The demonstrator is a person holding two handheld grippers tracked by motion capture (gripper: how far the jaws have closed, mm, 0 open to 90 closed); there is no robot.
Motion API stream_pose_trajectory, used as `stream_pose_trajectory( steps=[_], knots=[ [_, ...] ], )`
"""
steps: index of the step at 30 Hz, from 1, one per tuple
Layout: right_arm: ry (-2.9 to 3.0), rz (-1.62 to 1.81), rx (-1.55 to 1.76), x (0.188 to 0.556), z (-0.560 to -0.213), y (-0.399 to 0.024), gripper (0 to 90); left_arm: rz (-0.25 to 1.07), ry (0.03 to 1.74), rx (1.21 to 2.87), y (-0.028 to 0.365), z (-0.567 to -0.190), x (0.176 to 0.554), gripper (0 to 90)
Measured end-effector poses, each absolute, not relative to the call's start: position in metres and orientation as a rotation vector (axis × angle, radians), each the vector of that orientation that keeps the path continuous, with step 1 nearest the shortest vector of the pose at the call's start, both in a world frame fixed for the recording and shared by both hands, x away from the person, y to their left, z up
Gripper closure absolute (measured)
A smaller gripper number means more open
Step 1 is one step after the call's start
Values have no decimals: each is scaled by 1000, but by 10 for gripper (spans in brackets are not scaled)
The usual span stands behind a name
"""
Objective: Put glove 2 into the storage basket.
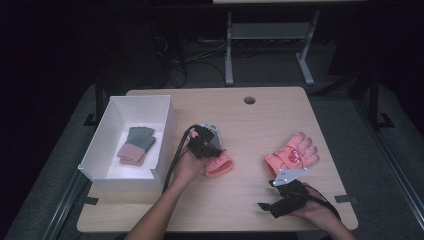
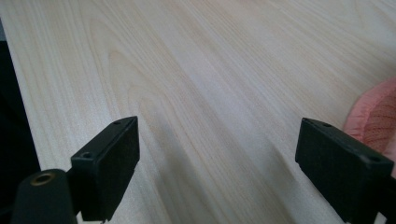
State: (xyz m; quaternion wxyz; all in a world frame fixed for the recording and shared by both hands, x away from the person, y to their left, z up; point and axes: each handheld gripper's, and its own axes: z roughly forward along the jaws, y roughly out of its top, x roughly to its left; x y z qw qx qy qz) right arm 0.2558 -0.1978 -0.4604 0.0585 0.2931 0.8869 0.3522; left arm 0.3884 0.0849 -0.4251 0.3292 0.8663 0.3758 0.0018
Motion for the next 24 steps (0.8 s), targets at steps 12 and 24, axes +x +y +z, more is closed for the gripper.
stream_pose_trajectory(
  steps=[12,24],
  knots=[
    [2685,1067,888,255,-460,-197,135,-134,811,2342,73,-425,340,898],
    [2682,1070,890,255,-460,-197,135,-158,789,2328,78,-415,322,898]
  ],
)
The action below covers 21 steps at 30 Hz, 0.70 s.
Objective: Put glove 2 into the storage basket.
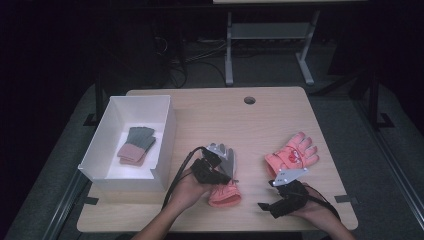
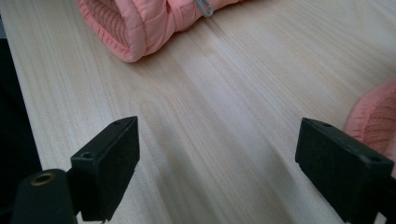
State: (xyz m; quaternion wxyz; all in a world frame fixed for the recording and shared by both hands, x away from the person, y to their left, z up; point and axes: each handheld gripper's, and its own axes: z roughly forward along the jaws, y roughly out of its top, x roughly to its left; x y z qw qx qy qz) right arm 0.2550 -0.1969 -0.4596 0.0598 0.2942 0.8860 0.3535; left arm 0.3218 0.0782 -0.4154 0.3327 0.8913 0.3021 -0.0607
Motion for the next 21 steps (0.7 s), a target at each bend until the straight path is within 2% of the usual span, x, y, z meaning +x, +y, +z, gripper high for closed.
stream_pose_trajectory(
  steps=[7,14,21],
  knots=[
    [2686,1062,886,256,-460,-197,135,-29,916,2256,95,-404,348,898],
    [2682,1068,892,255,-460,-198,135,73,989,2241,91,-400,380,898],
    [2685,1074,889,256,-459,-199,135,62,1050,2291,80,-423,414,898]
  ],
)
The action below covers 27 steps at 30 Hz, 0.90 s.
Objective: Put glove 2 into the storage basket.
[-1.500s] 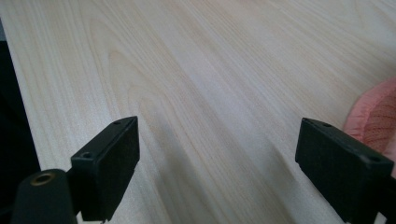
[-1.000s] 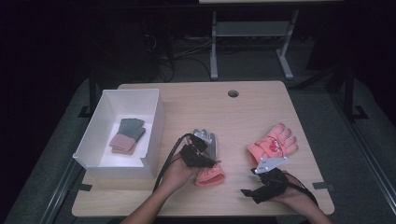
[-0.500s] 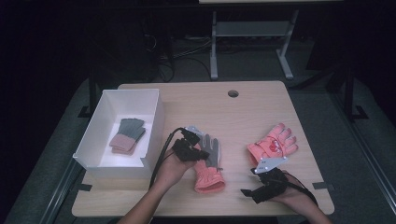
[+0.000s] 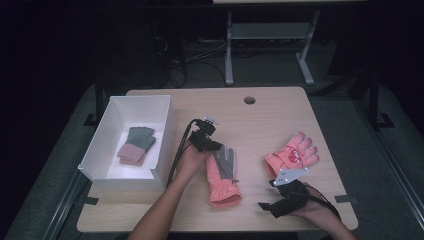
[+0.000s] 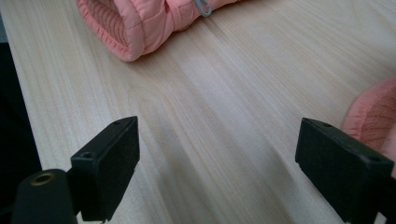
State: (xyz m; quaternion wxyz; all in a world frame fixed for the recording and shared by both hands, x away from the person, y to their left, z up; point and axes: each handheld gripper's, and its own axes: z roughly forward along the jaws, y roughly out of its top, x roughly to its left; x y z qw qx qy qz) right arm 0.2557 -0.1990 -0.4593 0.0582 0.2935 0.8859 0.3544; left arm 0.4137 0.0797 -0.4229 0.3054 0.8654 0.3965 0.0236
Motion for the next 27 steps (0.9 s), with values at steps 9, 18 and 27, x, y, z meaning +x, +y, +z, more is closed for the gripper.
stream_pose_trajectory(
  steps=[9,18,27],
  knots=[
    [2678,1077,893,255,-459,-200,135,9,1024,2329,67,-433,420,898],
    [2675,1081,881,256,-459,-201,135,-59,912,2381,33,-433,418,898],
    [2677,1080,881,255,-458,-201,135,-153,776,2404,-7,-435,408,898]
  ],
)
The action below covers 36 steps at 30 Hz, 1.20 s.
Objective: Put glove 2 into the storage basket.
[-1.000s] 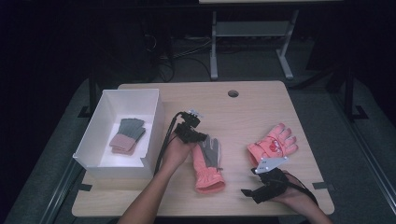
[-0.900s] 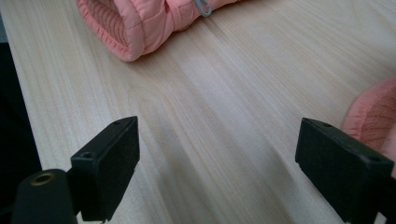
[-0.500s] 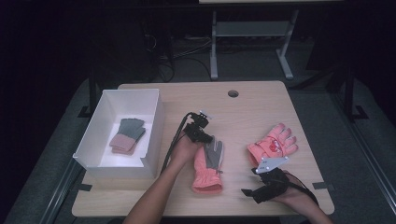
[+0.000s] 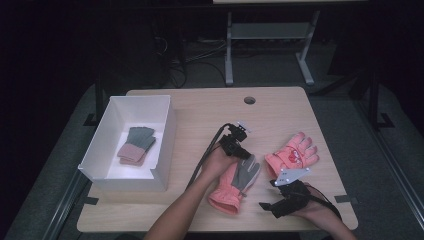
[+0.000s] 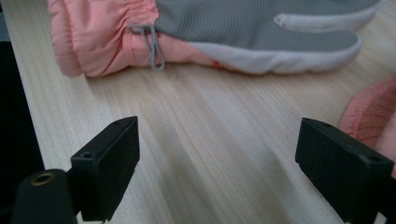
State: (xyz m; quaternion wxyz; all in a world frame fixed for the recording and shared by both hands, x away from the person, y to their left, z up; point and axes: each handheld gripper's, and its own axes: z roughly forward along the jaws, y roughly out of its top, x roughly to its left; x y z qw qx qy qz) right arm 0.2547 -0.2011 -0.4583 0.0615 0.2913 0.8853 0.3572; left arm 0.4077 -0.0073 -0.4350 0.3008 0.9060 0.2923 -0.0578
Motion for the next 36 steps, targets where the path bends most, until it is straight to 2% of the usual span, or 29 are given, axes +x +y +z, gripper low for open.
stream_pose_trajectory(
  steps=[5,9,14,24,31,36],
  knots=[
    [2676,1080,883,255,-458,-202,135,-140,757,2376,-10,-430,404,896],
    [2675,1083,882,255,-458,-202,135,-137,758,2332,6,-413,396,895],
    [2676,1083,877,255,-459,-200,135,-170,706,2328,29,-401,368,897],
    [2682,1067,890,255,-459,-197,135,-288,683,2306,56,-414,316,897],
    [2682,1065,890,255,-460,-197,135,-298,683,2329,49,-430,317,897],
    [2678,1071,890,255,-460,-199,135,-263,690,2368,53,-428,317,897]
  ],
)
